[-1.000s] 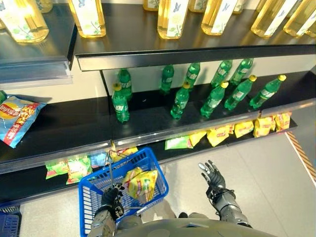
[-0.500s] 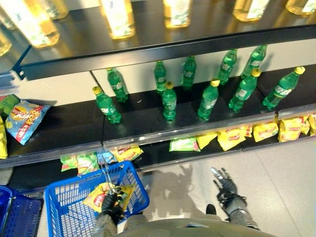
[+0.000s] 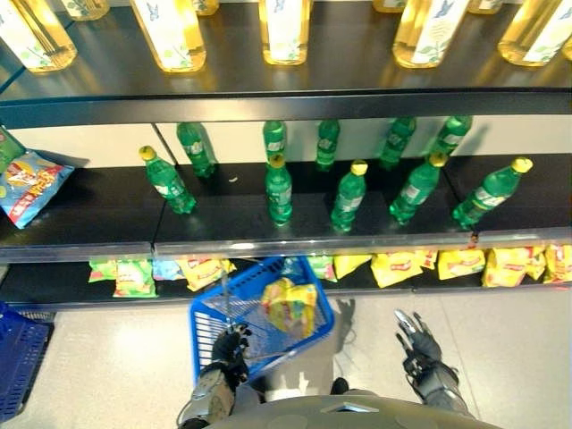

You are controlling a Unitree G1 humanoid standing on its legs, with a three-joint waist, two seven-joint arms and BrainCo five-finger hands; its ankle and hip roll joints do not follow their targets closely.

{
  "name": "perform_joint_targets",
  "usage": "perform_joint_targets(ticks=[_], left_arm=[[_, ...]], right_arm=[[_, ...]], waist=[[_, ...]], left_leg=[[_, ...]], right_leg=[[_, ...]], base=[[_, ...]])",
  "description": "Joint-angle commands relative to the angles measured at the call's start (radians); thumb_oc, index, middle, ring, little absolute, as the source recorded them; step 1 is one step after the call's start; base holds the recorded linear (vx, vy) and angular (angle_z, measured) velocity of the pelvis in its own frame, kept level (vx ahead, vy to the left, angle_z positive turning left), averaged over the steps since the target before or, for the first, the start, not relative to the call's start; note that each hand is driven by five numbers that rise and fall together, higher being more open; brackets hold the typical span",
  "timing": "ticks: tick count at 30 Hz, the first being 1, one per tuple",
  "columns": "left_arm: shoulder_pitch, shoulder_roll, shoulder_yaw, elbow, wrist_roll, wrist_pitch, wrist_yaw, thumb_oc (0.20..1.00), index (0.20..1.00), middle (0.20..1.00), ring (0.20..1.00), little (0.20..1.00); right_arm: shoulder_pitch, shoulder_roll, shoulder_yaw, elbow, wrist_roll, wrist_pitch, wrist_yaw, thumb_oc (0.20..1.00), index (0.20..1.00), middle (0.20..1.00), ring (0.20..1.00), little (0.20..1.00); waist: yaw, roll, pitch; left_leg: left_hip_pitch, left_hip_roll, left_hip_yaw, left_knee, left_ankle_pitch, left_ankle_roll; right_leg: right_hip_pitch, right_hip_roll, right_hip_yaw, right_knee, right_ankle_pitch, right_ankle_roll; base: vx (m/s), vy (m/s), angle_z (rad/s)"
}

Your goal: Pick up the snacks into the basket

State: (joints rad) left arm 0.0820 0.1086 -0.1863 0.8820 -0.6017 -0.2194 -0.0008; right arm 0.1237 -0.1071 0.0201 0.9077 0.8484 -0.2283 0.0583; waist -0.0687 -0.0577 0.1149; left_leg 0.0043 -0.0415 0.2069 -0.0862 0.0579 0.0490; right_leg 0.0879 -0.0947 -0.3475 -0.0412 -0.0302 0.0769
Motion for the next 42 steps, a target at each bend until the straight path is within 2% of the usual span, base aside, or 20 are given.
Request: perform_joint_targets(ticks=[1,4,8,9,12,15,17,20,21,22,23,24,25,29,30,33,34,35,39,42], left_arm=[[-0.007,0.016,0.011,-0.081,0.040,-0.061,-0.015,0.200,0.200,0.200,0.200,0.200],[0.003,0.039,0.011,-0.116,0.040,-0.065,-0.019,0.200,0.200,0.200,0.200,0.200],[0.009,0.048,0.012,-0.127,0.044,-0.070,-0.018,0.200,0.200,0.200,0.200,0.200],[0.003,0.050,0.013,-0.126,0.042,-0.071,-0.018,0.200,0.200,0.200,0.200,0.200],[0.010,0.051,0.023,-0.126,0.039,-0.070,-0.013,0.200,0.200,0.200,0.200,0.200],[0.010,0.054,0.036,-0.120,0.037,-0.068,-0.002,0.200,0.200,0.200,0.200,0.200],[0.006,0.063,0.047,-0.133,0.019,-0.074,0.014,0.200,0.200,0.200,0.200,0.200],[0.008,0.057,0.071,-0.123,-0.005,-0.070,0.020,0.200,0.200,0.200,0.200,0.200],[0.008,0.046,0.079,-0.108,-0.017,-0.068,0.018,0.200,0.200,0.200,0.200,0.200],[0.008,0.046,0.079,-0.108,-0.017,-0.068,0.017,0.200,0.200,0.200,0.200,0.200],[-0.004,0.039,0.072,-0.097,-0.035,-0.068,0.019,0.200,0.200,0.200,0.200,0.200],[-0.005,0.039,0.072,-0.097,-0.035,-0.069,0.019,0.200,0.200,0.200,0.200,0.200],[-0.001,0.031,0.072,-0.087,-0.039,-0.065,0.015,0.200,0.200,0.200,0.200,0.200],[0.007,0.023,0.062,-0.076,-0.027,-0.062,0.009,0.200,0.200,0.200,0.200,0.200],[0.007,0.014,0.051,-0.076,-0.020,-0.061,0.005,0.200,0.200,0.200,0.200,0.200],[0.013,0.012,0.044,-0.088,-0.012,-0.061,-0.007,0.200,0.200,0.200,0.200,0.200],[0.018,0.011,0.041,-0.096,-0.010,-0.060,-0.014,0.200,0.200,0.200,0.200,0.200],[0.018,0.011,0.041,-0.097,-0.010,-0.060,-0.014,0.200,0.200,0.200,0.200,0.200],[0.044,0.015,0.034,-0.126,0.010,-0.056,-0.015,0.200,0.200,0.200,0.200,0.200],[0.044,0.026,0.033,-0.112,0.018,-0.051,-0.029,0.200,0.200,0.200,0.200,0.200]], right_arm=[[-0.039,-0.010,-0.032,-0.022,0.061,-0.038,0.007,1.000,1.000,1.000,1.000,1.000],[-0.025,0.000,-0.037,-0.079,0.075,-0.041,0.019,1.000,1.000,1.000,1.000,1.000],[-0.029,0.000,-0.035,-0.123,0.062,-0.054,0.011,1.000,1.000,1.000,1.000,1.000],[-0.033,0.003,-0.037,-0.134,0.050,-0.052,0.009,1.000,1.000,1.000,1.000,1.000],[-0.049,0.001,-0.022,-0.126,-0.019,-0.041,-0.023,1.000,1.000,1.000,1.000,1.000],[-0.055,-0.002,0.001,-0.142,-0.082,-0.036,-0.048,1.000,1.000,1.000,1.000,1.000],[-0.060,-0.005,0.021,-0.167,-0.105,-0.035,-0.060,1.000,1.000,1.000,1.000,1.000],[-0.057,-0.006,0.038,-0.165,-0.109,-0.027,-0.047,1.000,1.000,1.000,1.000,1.000],[-0.059,-0.016,0.049,-0.143,-0.095,-0.026,-0.037,1.000,1.000,1.000,1.000,1.000],[-0.060,-0.016,0.049,-0.142,-0.094,-0.026,-0.037,1.000,1.000,1.000,1.000,1.000],[-0.060,-0.025,0.052,-0.134,-0.059,-0.034,-0.036,1.000,1.000,1.000,1.000,1.000],[-0.060,-0.025,0.052,-0.134,-0.059,-0.034,-0.036,1.000,1.000,1.000,1.000,1.000],[-0.054,-0.033,0.058,-0.136,-0.048,-0.043,-0.029,1.000,1.000,1.000,1.000,1.000],[-0.046,-0.042,0.062,-0.125,-0.041,-0.046,-0.026,1.000,1.000,1.000,1.000,1.000],[-0.043,-0.052,0.067,-0.115,-0.046,-0.044,-0.030,1.000,1.000,1.000,1.000,1.000],[-0.041,-0.063,0.059,-0.100,-0.061,-0.034,-0.024,1.000,1.000,1.000,1.000,1.000],[-0.039,-0.061,0.058,-0.104,-0.064,-0.029,-0.015,1.000,1.000,1.000,1.000,1.000],[-0.039,-0.061,0.058,-0.104,-0.064,-0.028,-0.015,1.000,1.000,1.000,1.000,1.000],[-0.031,-0.053,0.069,-0.098,-0.086,-0.015,-0.002,1.000,1.000,1.000,1.000,1.000],[-0.020,-0.027,0.058,-0.100,-0.075,-0.021,-0.007,1.000,1.000,1.000,1.000,1.000]], waist=[[-0.005,0.022,-0.046],[-0.022,0.024,-0.031],[-0.002,0.041,-0.011],[0.008,0.049,-0.008],[0.037,0.041,-0.012],[0.040,0.024,-0.016],[0.040,0.009,-0.009],[0.049,0.004,-0.005],[0.045,0.020,0.002],[0.043,0.023,0.002],[0.034,0.037,0.009],[0.032,0.038,0.010],[0.003,0.044,0.004],[-0.014,0.048,0.002],[-0.021,0.050,0.001],[-0.006,0.031,0.003],[0.007,0.011,0.007],[0.006,0.010,0.007],[0.066,0.025,0.009],[0.050,0.018,-0.017]], left_leg=[[0.010,-0.002,-0.021,0.007,-0.024,-0.062],[0.012,0.008,-0.036,0.001,-0.003,-0.060],[0.001,0.040,-0.025,0.002,0.000,-0.062],[-0.003,0.060,-0.024,0.000,-0.007,-0.068],[0.004,0.107,-0.002,0.010,-0.024,-0.093],[0.009,0.133,-0.003,0.018,-0.033,-0.111],[0.021,0.164,-0.006,0.034,-0.041,-0.132],[0.043,0.242,-0.006,0.050,-0.024,-0.181],[0.028,0.313,-0.021,0.074,0.041,-0.212],[0.027,0.316,-0.024,0.074,0.042,-0.214],[-0.006,0.374,-0.015,0.112,0.140,-0.229],[-0.008,0.376,-0.018,0.113,0.140,-0.230],[-0.007,0.448,0.100,0.116,0.255,-0.247],[0.011,0.484,0.211,0.136,0.292,-0.280],[-0.014,0.475,0.272,0.211,0.255,-0.274],[-0.068,0.326,0.216,0.283,0.089,-0.208],[-0.106,0.210,0.200,0.278,0.010,-0.143],[-0.107,0.209,0.200,0.279,0.009,-0.142],[-0.137,-0.025,-0.053,0.141,0.000,-0.078],[-0.053,-0.015,-0.059,0.038,0.023,-0.055]], right_leg=[[-0.075,0.041,0.050,-0.038,0.118,0.042],[-0.115,0.052,0.127,0.051,0.087,0.041],[-0.131,-0.032,0.127,0.073,0.105,0.060],[-0.133,-0.131,0.111,0.066,0.179,0.088],[-0.120,-0.320,0.045,0.009,0.321,0.153],[-0.113,-0.344,0.091,-0.027,0.346,0.170],[-0.126,-0.320,0.180,-0.005,0.302,0.173],[-0.119,-0.265,0.163,0.017,0.204,0.169],[-0.097,-0.200,0.136,0.014,0.154,0.140],[-0.096,-0.196,0.133,0.014,0.154,0.138],[-0.072,-0.131,0.110,0.000,0.123,0.104],[-0.070,-0.129,0.107,-0.001,0.123,0.103],[-0.045,-0.072,0.071,-0.035,0.107,0.074],[-0.015,-0.029,0.064,-0.046,0.064,0.052],[-0.016,-0.009,0.047,-0.046,0.042,0.031],[-0.016,-0.019,0.042,-0.046,0.047,0.030],[-0.035,-0.025,0.040,-0.046,0.073,0.027],[-0.035,-0.026,0.039,-0.046,0.073,0.028],[-0.035,0.035,0.083,-0.046,0.096,0.031],[-0.029,0.061,0.080,-0.046,0.080,0.029]], base=[[0.03,-0.026,0.27],[-0.02,-0.019,0.24],[-0.05,-0.129,-0.17],[-0.01,-0.238,-0.60],[0.03,-0.366,-0.30],[0.07,-0.350,-0.19],[0.11,-0.430,0.13],[0.11,-0.531,-0.11],[0.07,-0.533,0.02],[0.01,-0.659,0.29],[-0.01,-0.321,0.30],[0.00,-0.587,0.64],[0.01,-0.280,0.66],[0.09,-0.321,0.35],[0.01,-0.307,0.27],[-0.01,-0.261,0.16],[-0.04,-0.102,-0.15],[-0.02,-0.099,-0.07],[0.11,-0.061,-0.22],[0.12,-0.029,-0.20]])
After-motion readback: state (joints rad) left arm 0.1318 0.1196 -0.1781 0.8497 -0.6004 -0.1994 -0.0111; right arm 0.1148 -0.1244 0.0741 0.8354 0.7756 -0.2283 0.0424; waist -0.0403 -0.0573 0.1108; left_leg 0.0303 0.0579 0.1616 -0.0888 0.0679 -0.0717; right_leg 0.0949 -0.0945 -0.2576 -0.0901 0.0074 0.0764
